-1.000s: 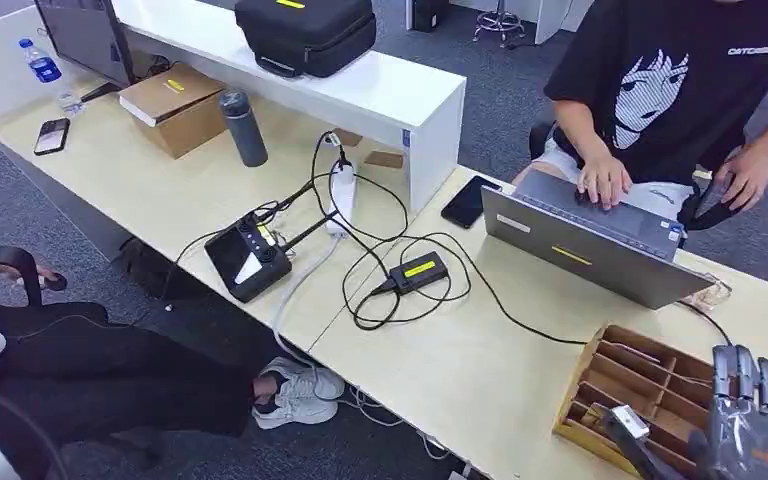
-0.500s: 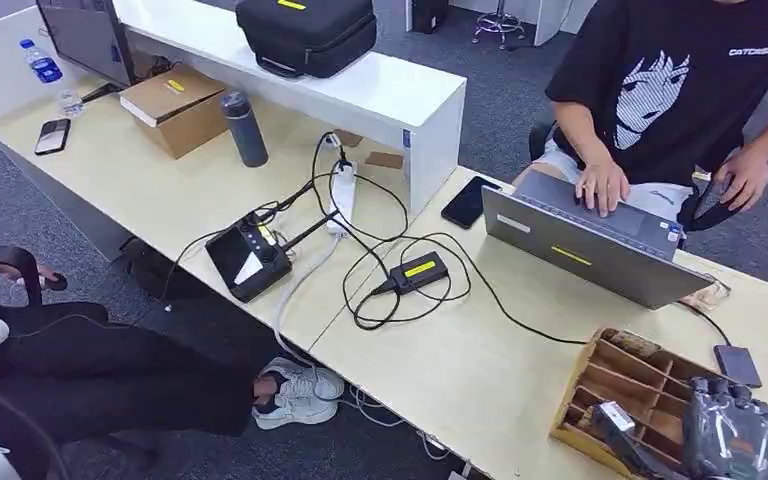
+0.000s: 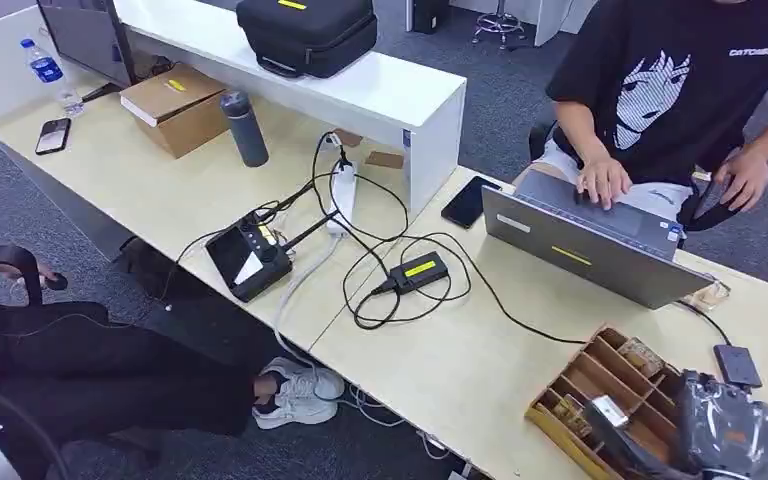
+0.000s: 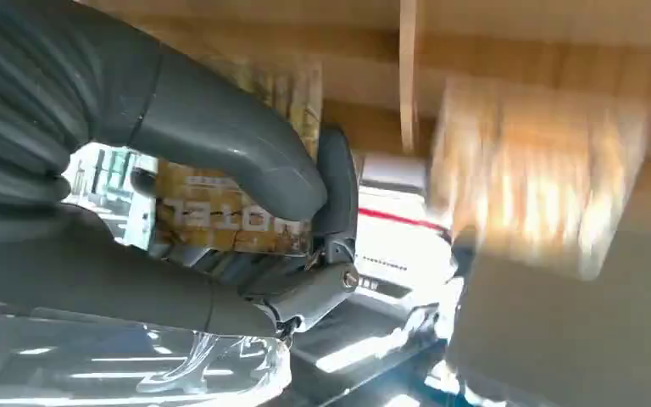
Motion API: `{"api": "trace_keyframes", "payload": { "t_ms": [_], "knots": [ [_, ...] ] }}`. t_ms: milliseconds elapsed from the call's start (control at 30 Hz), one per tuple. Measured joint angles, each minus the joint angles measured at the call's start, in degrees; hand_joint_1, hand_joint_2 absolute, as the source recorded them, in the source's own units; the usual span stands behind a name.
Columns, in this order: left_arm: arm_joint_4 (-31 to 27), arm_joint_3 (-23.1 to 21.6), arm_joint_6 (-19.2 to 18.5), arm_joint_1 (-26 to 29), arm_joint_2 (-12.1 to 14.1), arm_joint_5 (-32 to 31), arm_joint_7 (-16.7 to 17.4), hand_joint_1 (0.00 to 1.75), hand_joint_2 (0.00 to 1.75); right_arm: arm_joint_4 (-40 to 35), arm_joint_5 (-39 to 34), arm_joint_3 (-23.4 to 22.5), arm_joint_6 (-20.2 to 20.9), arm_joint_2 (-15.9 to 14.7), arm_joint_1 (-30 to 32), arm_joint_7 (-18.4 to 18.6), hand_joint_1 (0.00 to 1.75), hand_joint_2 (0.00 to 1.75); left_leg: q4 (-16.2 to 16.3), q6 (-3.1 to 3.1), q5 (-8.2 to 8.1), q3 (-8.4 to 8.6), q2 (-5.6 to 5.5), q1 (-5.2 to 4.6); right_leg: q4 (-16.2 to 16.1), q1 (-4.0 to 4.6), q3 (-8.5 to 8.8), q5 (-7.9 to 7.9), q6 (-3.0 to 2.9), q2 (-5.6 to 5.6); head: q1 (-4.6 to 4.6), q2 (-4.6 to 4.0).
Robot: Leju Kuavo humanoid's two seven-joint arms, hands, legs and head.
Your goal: Pass the card to the sensor for recognition and then transmit it.
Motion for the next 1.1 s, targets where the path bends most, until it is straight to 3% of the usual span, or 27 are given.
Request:
{"api": "trace_keyframes", "payload": {
  "t_ms": [67,433,567,833,1100],
  "knots": [
    [0.89,0.00,-0.46,-0.14,-0.52,0.11,-0.52,0.00,1.75,-3.67,0.00,-0.02,1.15,0.13,-0.22,-0.59,1.75,1.75,0.00,0.00,0.00,0.01,0.01,0.01,0.00,0.01,-0.01,0.00,0.00,0.01,0.00,0.00],
    [2.49,0.00,-0.35,-0.10,-1.27,-0.57,-0.44,0.00,1.75,-17.21,-0.09,-0.33,-1.32,0.48,-0.83,-1.88,1.75,1.75,0.00,0.00,0.00,-0.04,-0.03,0.01,0.00,0.01,-0.03,-0.02,0.01,-0.01,0.00,0.00],
    [2.95,0.00,-1.31,-0.13,-1.27,-1.51,0.31,0.00,1.75,-19.34,-1.53,-0.59,2.01,1.03,-2.73,-2.43,1.75,1.75,0.00,0.00,0.00,-0.04,0.00,0.01,0.00,0.01,-0.03,0.02,-0.03,0.01,0.02,0.00],
    [6.77,0.00,-5.81,-1.29,-1.55,-4.65,3.28,0.00,1.75,-15.37,-7.24,-1.90,12.76,4.33,-12.42,-0.26,1.75,1.75,0.00,-0.10,0.09,-0.04,-0.02,0.02,0.04,0.01,-0.04,0.05,-0.06,-0.01,0.02,0.00],
    [11.12,0.02,-7.32,-2.57,-3.12,-5.86,5.12,0.00,1.75,-6.90,-9.97,-3.41,15.71,9.14,-19.48,1.79,1.75,1.75,0.00,-0.10,0.11,-0.05,-0.03,0.04,0.06,0.03,-0.06,0.05,-0.06,0.00,0.00,0.00]
  ]
}}
